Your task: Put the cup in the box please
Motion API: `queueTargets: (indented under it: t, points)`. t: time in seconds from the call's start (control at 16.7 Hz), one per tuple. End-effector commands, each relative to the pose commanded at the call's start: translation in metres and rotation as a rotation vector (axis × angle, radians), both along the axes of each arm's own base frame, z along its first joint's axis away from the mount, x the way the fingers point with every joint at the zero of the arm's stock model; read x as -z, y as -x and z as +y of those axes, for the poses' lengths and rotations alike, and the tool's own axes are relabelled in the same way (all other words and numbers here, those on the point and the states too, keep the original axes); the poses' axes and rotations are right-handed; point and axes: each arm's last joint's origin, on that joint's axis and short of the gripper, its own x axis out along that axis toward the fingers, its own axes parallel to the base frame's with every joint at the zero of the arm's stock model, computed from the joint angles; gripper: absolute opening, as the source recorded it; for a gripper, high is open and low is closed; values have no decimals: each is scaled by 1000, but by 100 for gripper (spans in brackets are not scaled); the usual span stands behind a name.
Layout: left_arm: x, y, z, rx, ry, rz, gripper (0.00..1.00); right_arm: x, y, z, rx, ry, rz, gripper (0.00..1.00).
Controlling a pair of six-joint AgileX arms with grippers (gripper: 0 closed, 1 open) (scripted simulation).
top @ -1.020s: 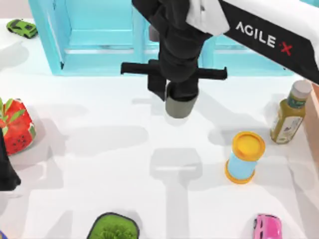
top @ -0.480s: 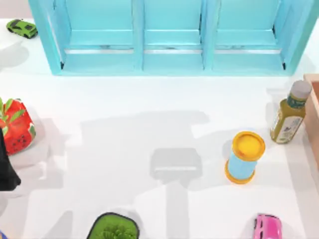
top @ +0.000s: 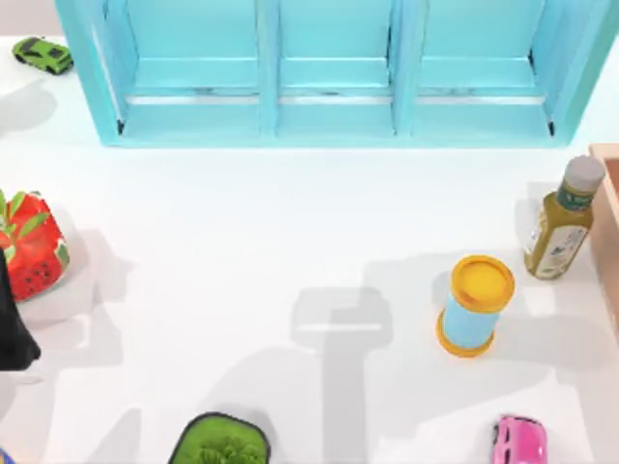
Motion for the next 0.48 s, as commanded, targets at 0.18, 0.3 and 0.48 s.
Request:
queueTargets:
  t: [0.18, 0.3, 0.48]
  points:
    - [0, 0, 0, 0, 0, 0, 100, 1, -1, 0, -1, 2, 0, 0]
    - [0, 0, 0, 0, 0, 0, 100, 12, -2, -1, 0, 1, 2, 0]
    - [0, 0, 0, 0, 0, 0, 100, 38, -4, -4, 0, 4, -11, 0]
